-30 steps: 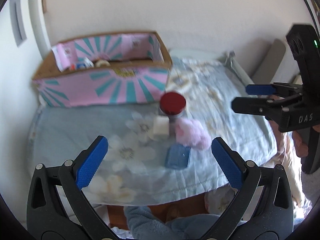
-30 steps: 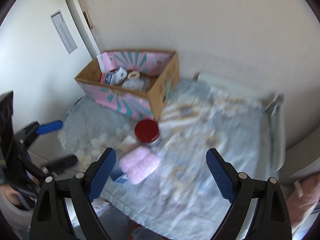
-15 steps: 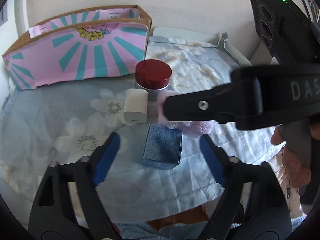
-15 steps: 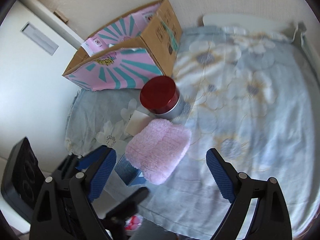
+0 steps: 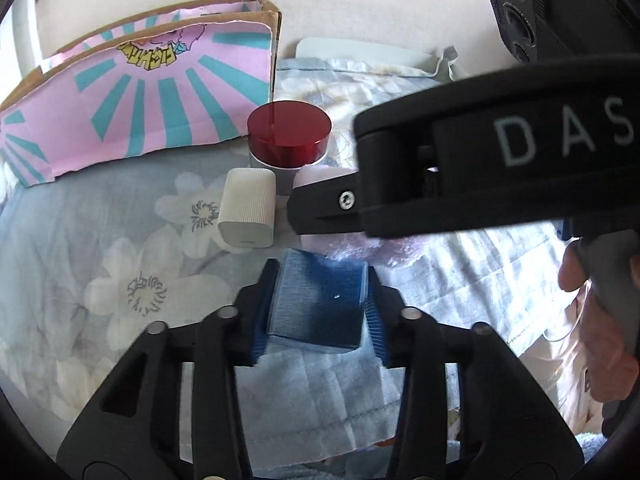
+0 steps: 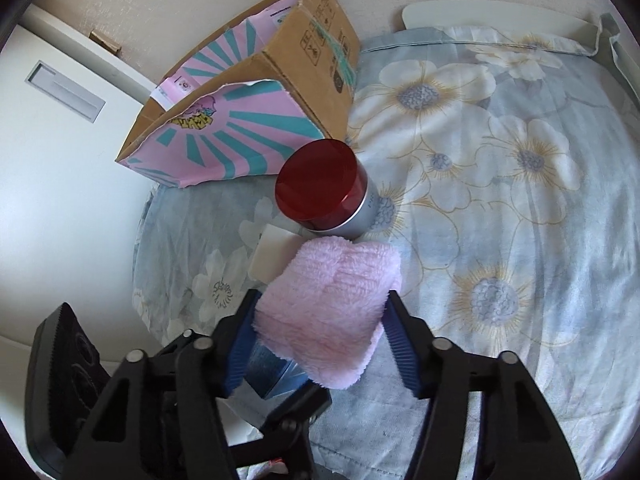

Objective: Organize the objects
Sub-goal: 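Grasp the small blue box with the left tool while the right tool grasps the pink cloth, then carry the blue box and pink cloth over the cardboard box with both tools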

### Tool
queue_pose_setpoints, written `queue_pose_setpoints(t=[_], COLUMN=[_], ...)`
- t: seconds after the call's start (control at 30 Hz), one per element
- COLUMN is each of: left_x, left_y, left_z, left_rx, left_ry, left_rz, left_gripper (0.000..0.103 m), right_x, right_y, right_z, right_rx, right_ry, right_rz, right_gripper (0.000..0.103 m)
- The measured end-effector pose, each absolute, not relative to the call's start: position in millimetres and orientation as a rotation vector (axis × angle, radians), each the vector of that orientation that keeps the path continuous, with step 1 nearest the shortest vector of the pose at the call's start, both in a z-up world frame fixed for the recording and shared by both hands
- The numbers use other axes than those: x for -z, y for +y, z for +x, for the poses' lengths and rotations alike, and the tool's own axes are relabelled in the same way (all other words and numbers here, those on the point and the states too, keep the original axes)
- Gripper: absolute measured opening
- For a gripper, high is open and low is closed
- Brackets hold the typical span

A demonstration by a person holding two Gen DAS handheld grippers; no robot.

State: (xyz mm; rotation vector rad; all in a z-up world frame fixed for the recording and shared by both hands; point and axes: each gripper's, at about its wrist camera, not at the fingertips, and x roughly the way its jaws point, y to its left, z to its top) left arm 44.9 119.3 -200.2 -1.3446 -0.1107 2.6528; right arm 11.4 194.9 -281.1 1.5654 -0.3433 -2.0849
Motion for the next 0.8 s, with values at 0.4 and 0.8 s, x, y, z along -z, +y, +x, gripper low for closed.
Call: queue_pose_setpoints(t=[0.4, 0.8], left_x=[187.3, 120.6], left_y=[120.9, 102.2], left_z=[42.9, 34.0], left_rx=[-2.613, -2.609], left_ry=[-0.136, -0.17], left_rz=[-1.363, -1.28], left_gripper=[0.033, 0.033], right_x=[269.2, 216.9], right_y=[199.2, 223.4], right_z=[15.0, 7.2], right_rx=[2.104, 2.215], right_ry=[-0.379, -0.434], right_rz=[1.541, 1.463], right_gripper=[0.043, 0.043])
